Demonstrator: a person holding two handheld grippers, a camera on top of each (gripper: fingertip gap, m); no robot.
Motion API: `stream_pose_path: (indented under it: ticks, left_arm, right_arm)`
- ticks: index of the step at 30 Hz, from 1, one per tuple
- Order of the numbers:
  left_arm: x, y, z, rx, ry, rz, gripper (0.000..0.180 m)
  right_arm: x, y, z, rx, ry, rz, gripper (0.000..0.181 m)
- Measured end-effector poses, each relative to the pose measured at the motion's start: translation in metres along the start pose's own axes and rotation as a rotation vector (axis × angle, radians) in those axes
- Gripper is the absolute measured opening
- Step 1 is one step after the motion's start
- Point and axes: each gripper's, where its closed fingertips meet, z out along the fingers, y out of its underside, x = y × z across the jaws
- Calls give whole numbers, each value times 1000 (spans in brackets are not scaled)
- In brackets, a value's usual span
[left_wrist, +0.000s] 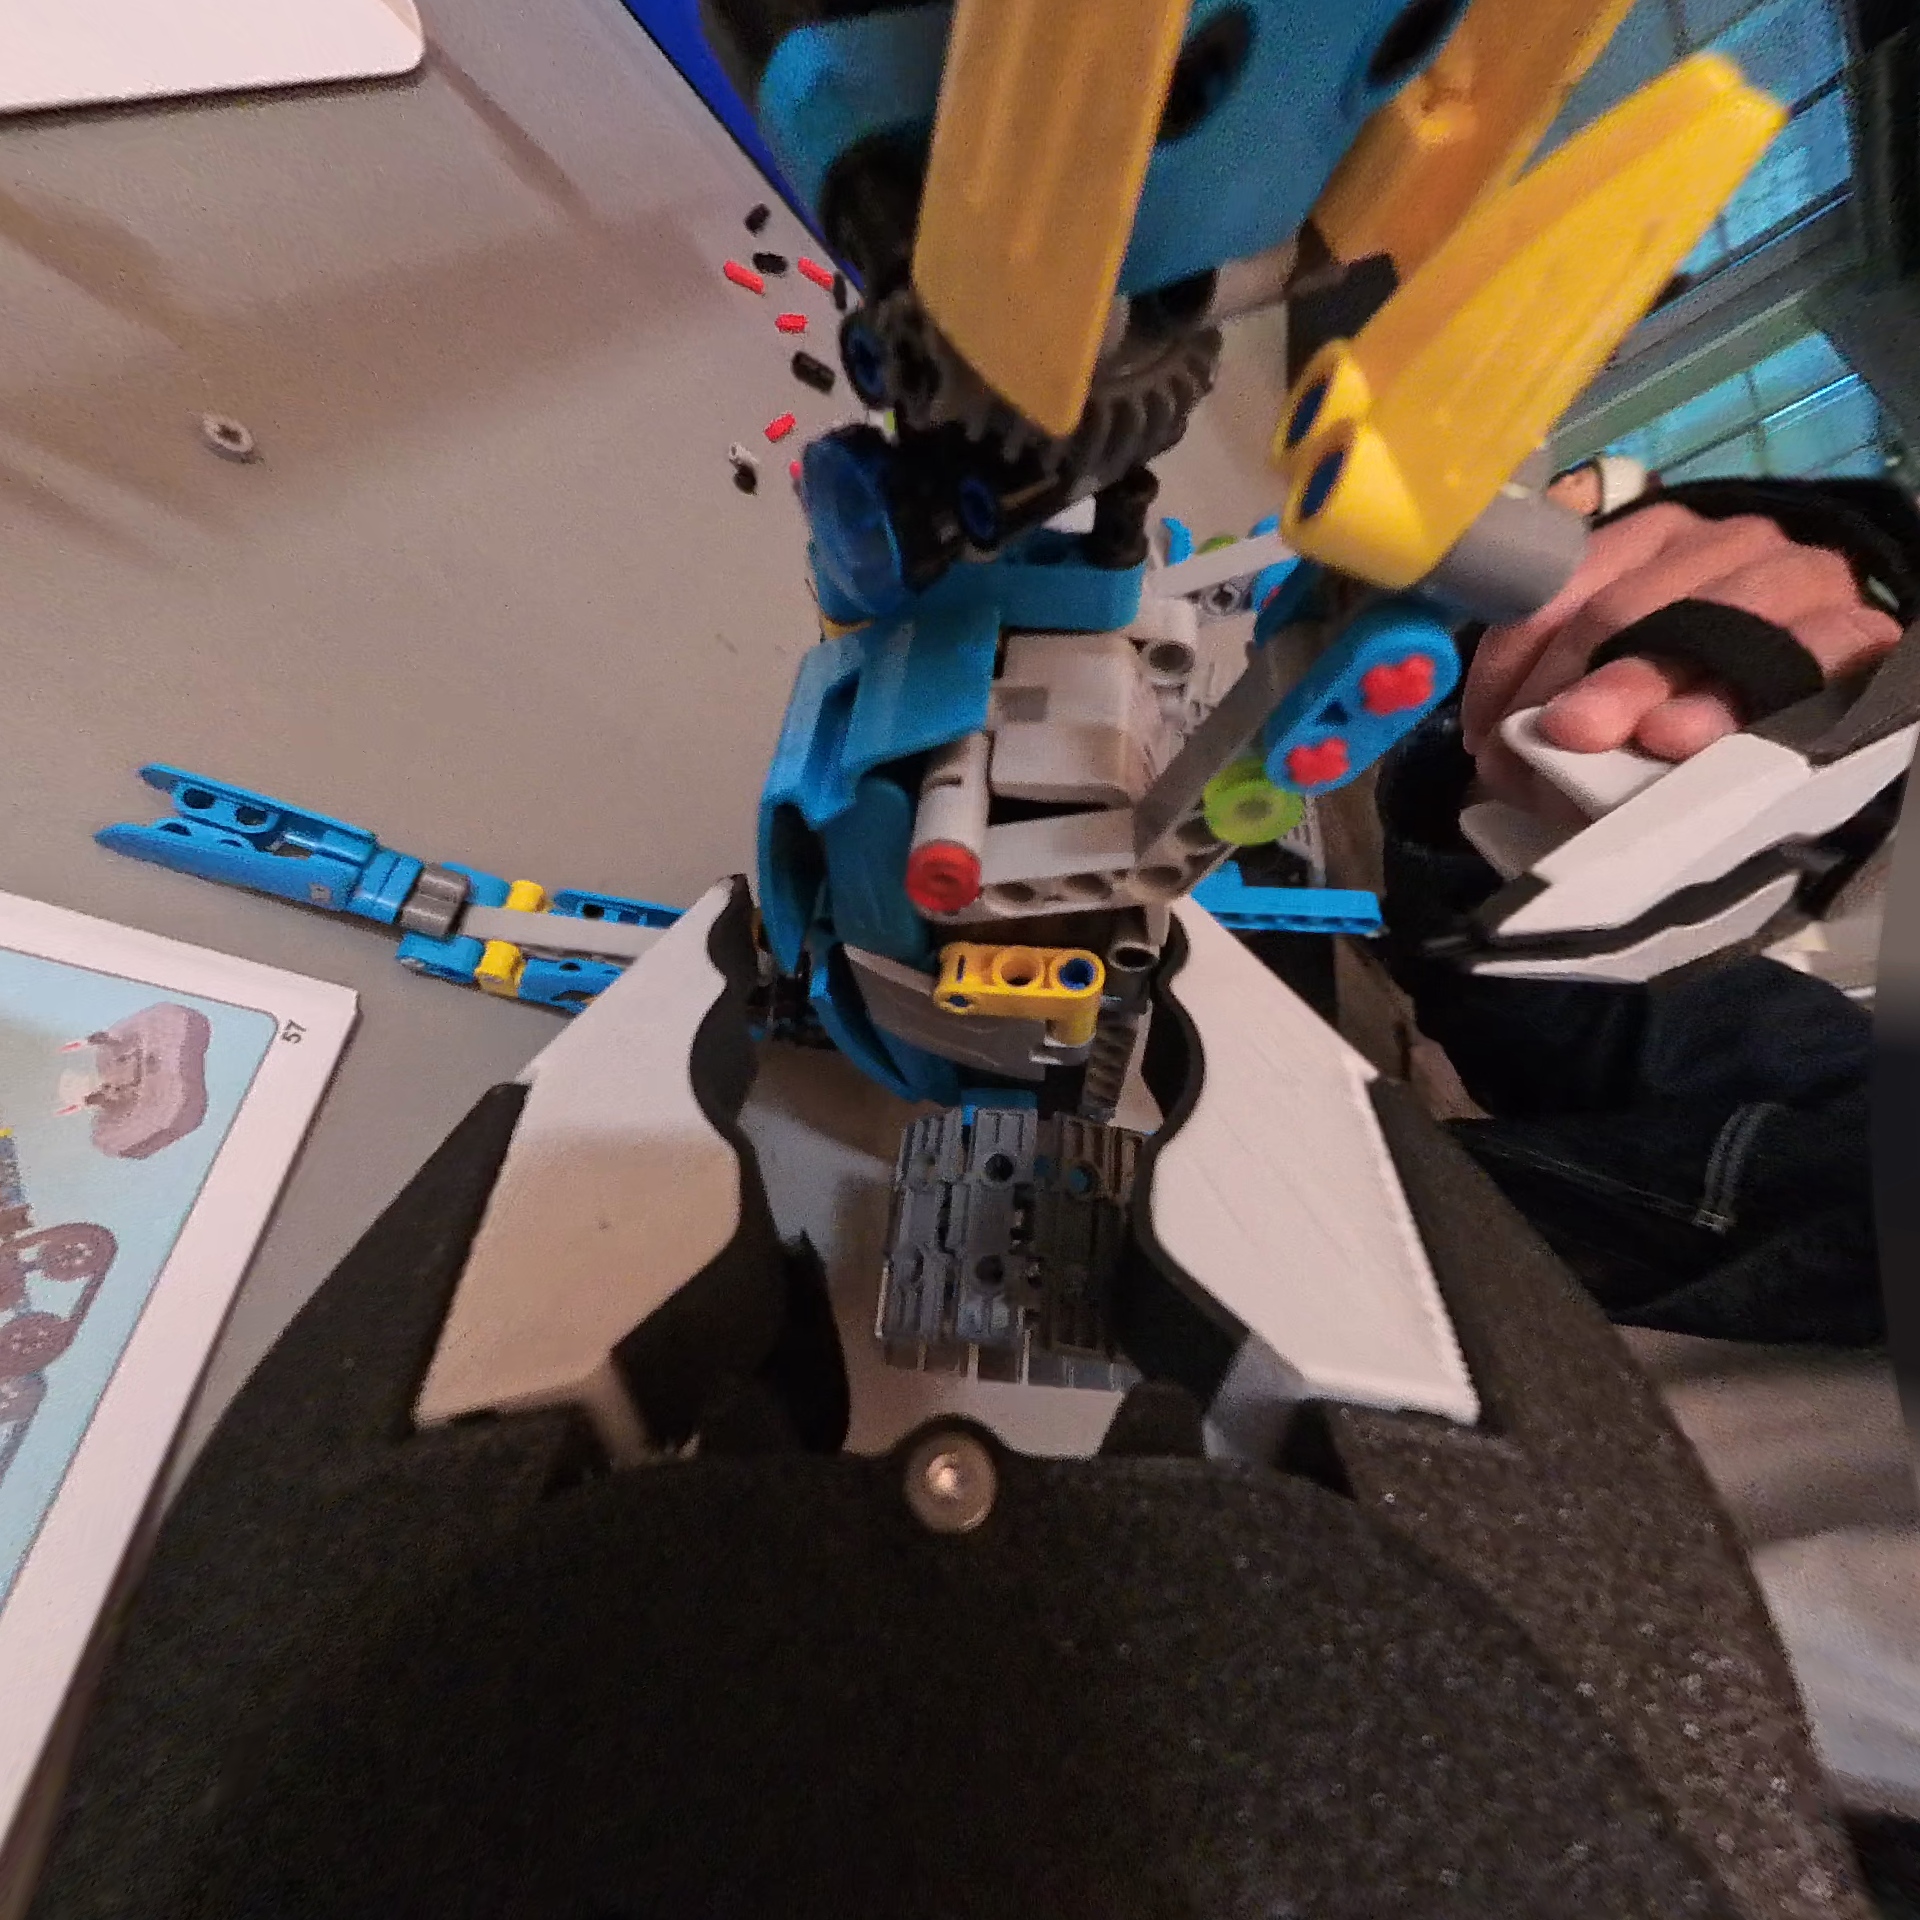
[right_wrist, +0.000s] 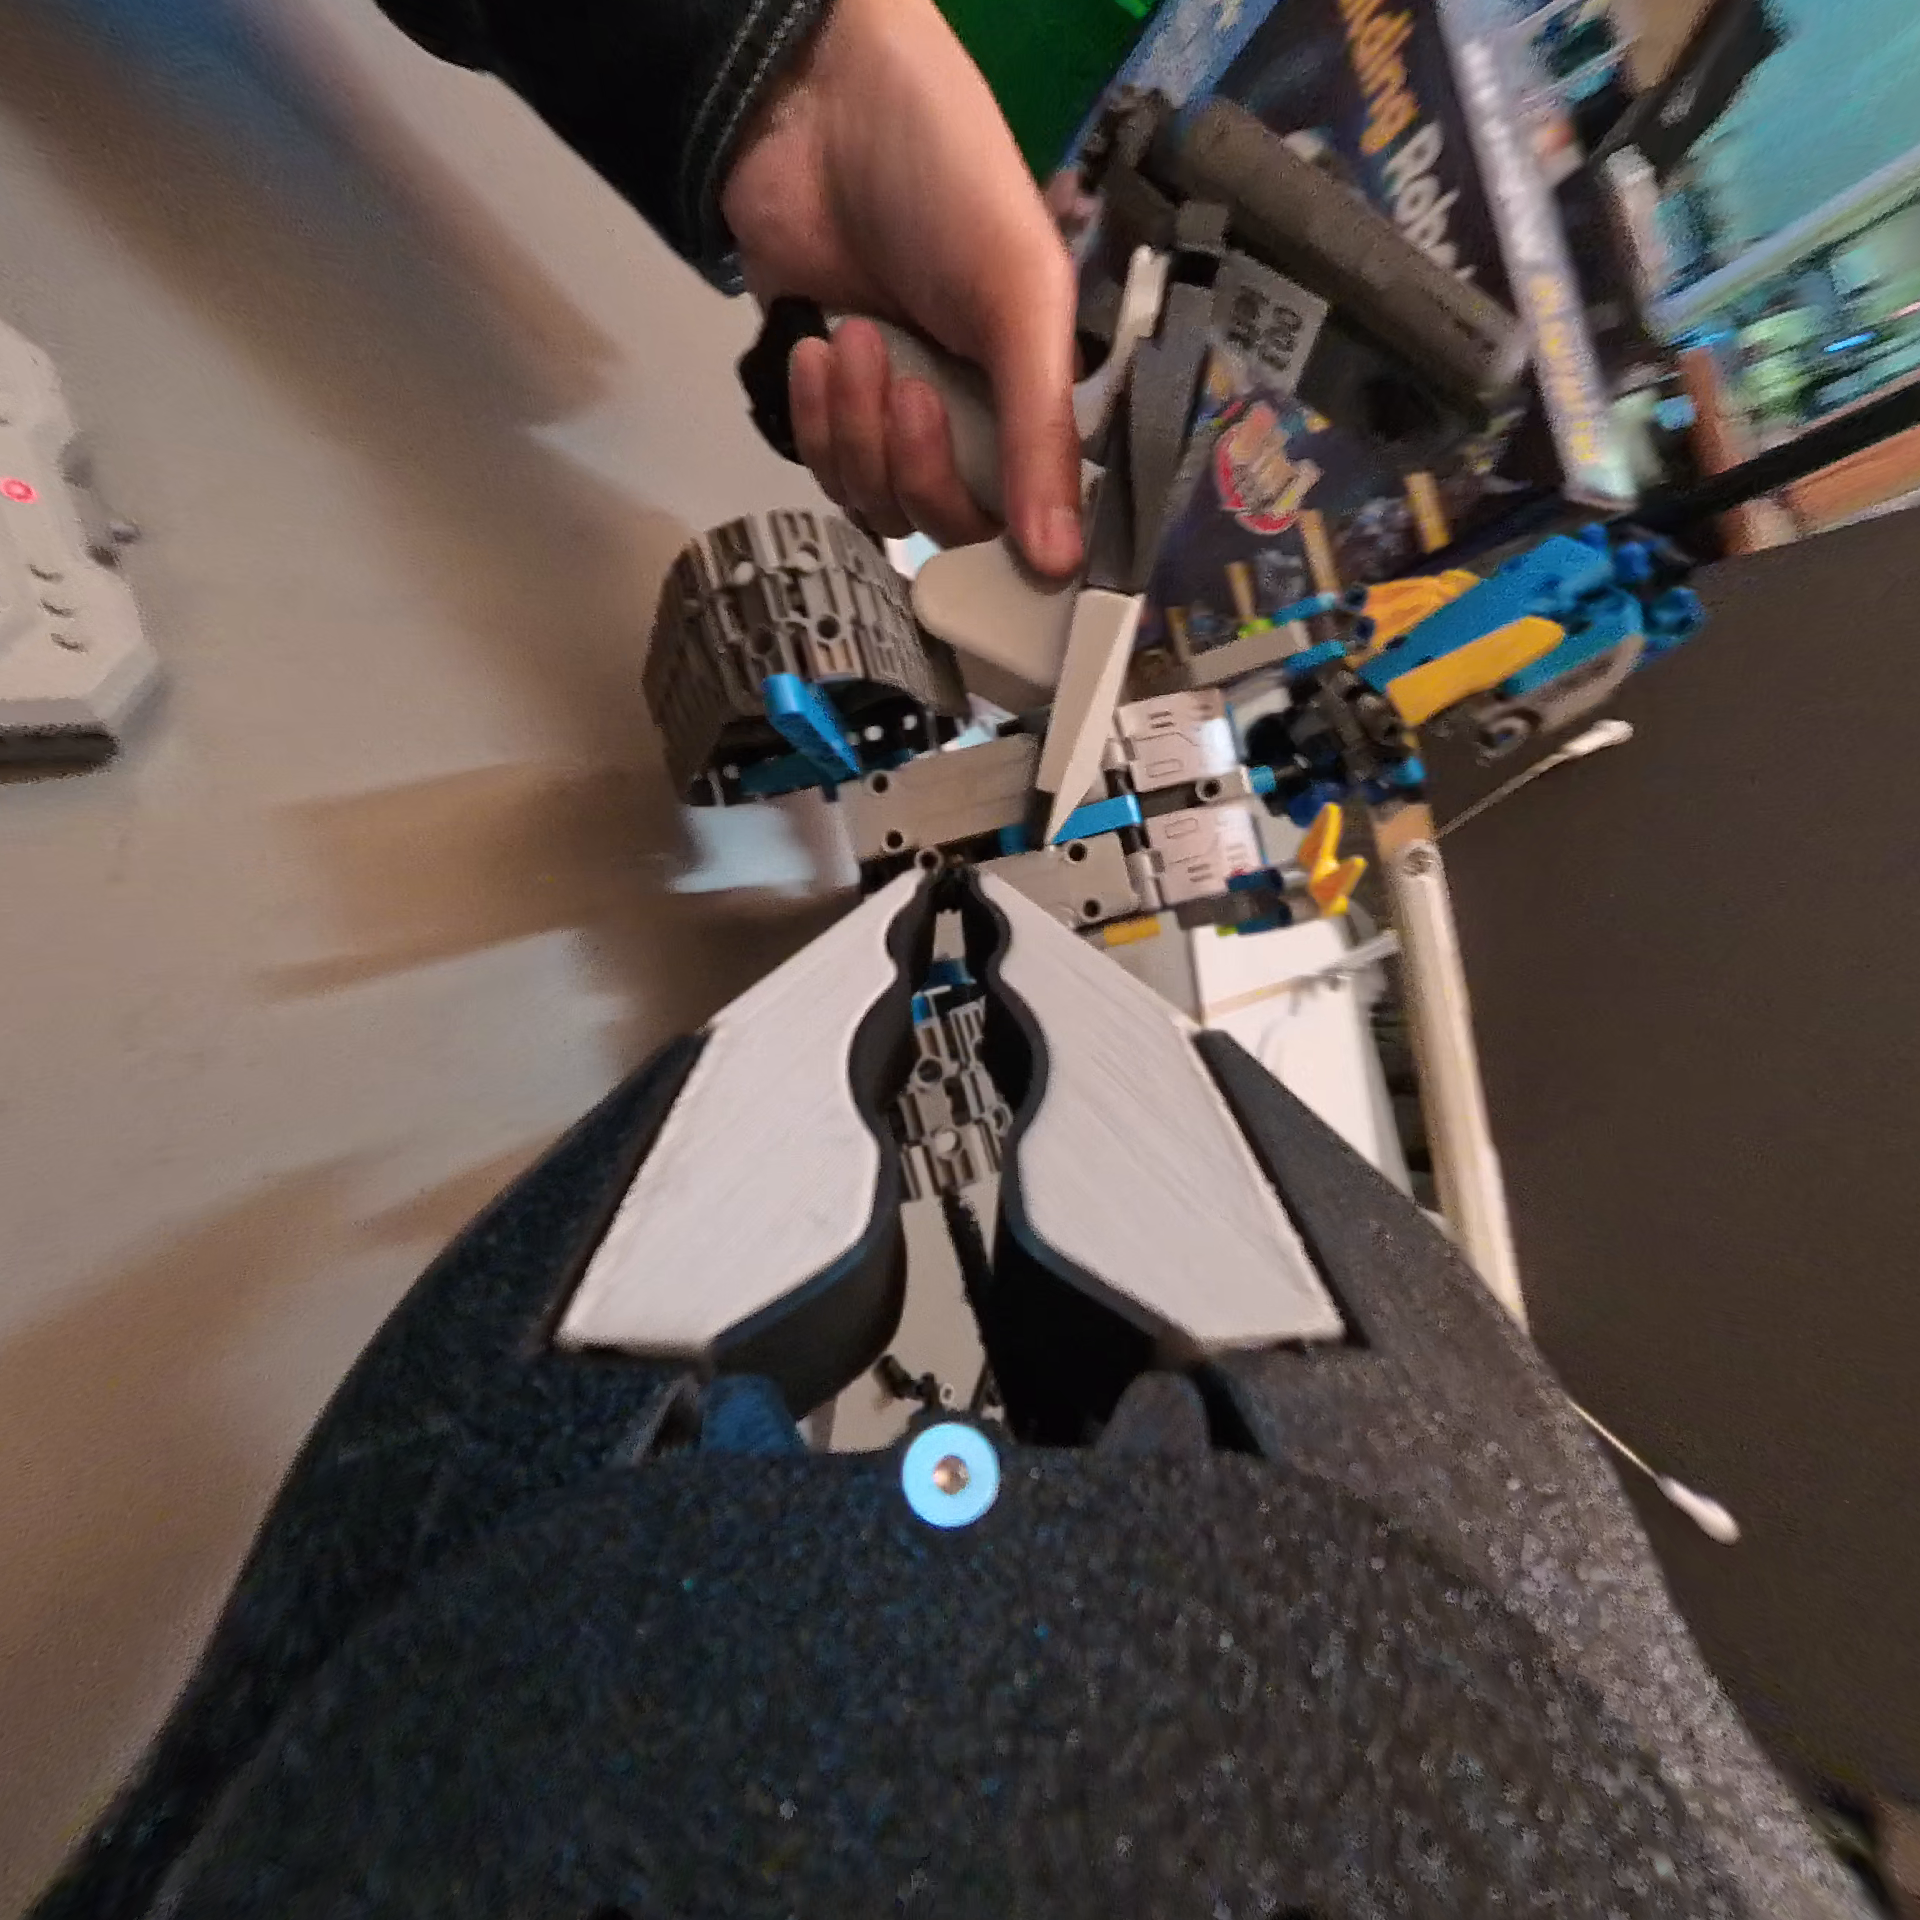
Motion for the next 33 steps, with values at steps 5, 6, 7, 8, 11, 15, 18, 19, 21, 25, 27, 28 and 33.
stream_pose_path:
  ticks: [5, 6, 7, 8, 11, 15, 18, 19, 21, 25, 27, 28, 33]
  left_arm:
    - [-8, -20, -4, -48, 81, -92, 73]
    - [-10, -23, -5, -53, 91, -105, 73]
    - [-13, -27, -6, -57, 97, -119, 73]
    - [-15, -29, -6, -62, 104, -135, 73]
    - [-19, -32, -7, -73, 144, -187, 73]
    - [-22, -36, -9, -84, 183, -214, 73]
    - [-24, -39, -9, -85, 192, -221, 73]
    - [-25, -39, -9, -90, 199, -224, 74]
    - [-25, -38, -9, -97, 211, -225, 74]
    - [-26, -38, -10, -104, 213, -219, 73]
    - [-26, -38, -10, -106, 214, -219, 73]
    - [-26, -38, -10, -105, 215, -219, 73]
    - [-27, -38, -9, -110, 218, -216, 73]
  right_arm:
    - [22, -2, 28, -91, -211, -38, 3]
    - [27, 3, 35, -133, -236, -62, 3]
    - [34, 6, 40, -157, -257, -72, 3]
    - [41, 5, 44, -163, -291, -43, 3]
    - [49, 2, 54, -188, -424, 42, 3]
    - [48, 18, 65, -354, -541, 43, 3]
    - [49, 14, 74, -364, -573, 61, 3]
    - [49, 15, 76, -379, -575, 53, 3]
    - [48, 17, 79, -398, -583, 45, 3]
    - [44, 18, 83, -413, -599, 44, 3]
    - [44, 18, 82, -423, -591, 41, 3]
    - [43, 20, 82, -431, -585, 29, 3]
    - [40, 21, 85, -435, -543, -17, 3]
